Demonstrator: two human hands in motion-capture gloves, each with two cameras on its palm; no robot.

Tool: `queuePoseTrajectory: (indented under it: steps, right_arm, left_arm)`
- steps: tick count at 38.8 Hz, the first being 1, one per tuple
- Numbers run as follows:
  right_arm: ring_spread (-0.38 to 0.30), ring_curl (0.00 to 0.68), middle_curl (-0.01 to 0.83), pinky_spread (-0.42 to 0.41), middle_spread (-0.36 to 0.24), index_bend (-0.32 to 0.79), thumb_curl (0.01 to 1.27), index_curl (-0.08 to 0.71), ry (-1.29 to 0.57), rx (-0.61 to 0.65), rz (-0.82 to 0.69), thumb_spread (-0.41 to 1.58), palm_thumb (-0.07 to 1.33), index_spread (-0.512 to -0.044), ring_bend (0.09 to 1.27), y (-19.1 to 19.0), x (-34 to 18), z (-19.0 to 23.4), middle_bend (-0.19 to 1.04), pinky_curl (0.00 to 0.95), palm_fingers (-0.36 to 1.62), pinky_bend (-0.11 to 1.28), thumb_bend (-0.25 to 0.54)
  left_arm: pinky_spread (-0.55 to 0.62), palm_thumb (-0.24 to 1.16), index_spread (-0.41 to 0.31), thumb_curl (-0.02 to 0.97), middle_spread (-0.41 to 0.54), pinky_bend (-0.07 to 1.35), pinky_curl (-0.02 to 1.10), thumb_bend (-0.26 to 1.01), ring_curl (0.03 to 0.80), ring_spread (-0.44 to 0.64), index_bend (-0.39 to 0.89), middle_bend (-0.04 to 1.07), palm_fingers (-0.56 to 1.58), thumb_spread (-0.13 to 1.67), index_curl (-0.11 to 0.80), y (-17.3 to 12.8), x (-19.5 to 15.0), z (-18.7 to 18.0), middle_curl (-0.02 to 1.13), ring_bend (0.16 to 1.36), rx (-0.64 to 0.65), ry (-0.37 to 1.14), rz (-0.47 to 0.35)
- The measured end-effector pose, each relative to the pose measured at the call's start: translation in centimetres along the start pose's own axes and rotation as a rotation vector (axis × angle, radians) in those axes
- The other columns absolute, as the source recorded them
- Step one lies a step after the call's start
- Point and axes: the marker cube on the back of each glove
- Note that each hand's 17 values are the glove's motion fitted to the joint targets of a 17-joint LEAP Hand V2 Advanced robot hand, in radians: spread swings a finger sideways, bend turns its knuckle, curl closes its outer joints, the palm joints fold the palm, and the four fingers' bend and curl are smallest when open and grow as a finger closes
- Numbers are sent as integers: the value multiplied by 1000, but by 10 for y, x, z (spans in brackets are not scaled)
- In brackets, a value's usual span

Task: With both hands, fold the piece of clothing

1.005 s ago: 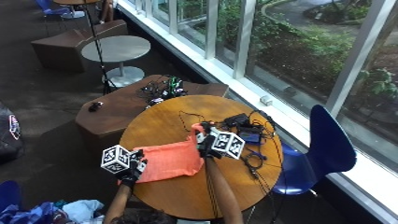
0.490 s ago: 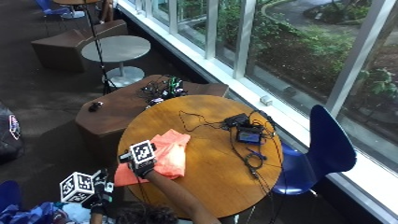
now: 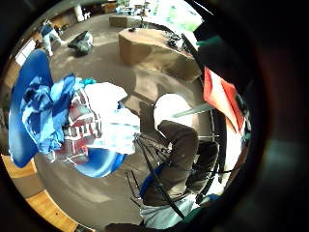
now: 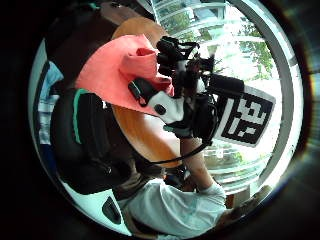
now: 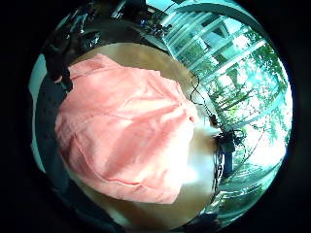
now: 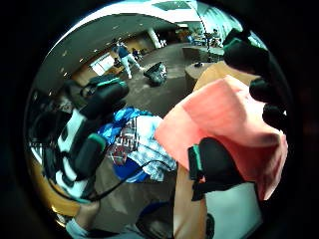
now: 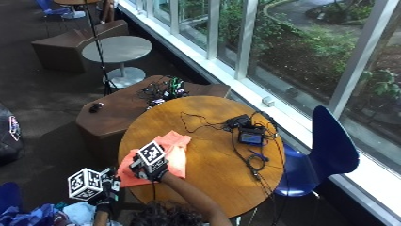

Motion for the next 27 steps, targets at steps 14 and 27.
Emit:
queuePoseTrajectory:
  steps: [14,27]
  right_arm:
    - [-229,342,378,-85,-232,150,442,285,460,-365,380,1247,550,-372,343,148,179,-126,208,349,642,509,22]
    - [-126,324,359,70,-184,130,387,275,365,-278,542,1357,517,-373,290,184,206,-156,174,336,519,500,-15]
  left_arm:
    - [182,379,-117,301,-85,338,414,3,336,90,132,177,529,1426,393,-14,131,-4,353,467,4,-443,265]
    - [174,327,-136,289,-95,385,422,-16,337,82,135,177,486,1403,363,9,184,9,359,478,-91,-506,357]
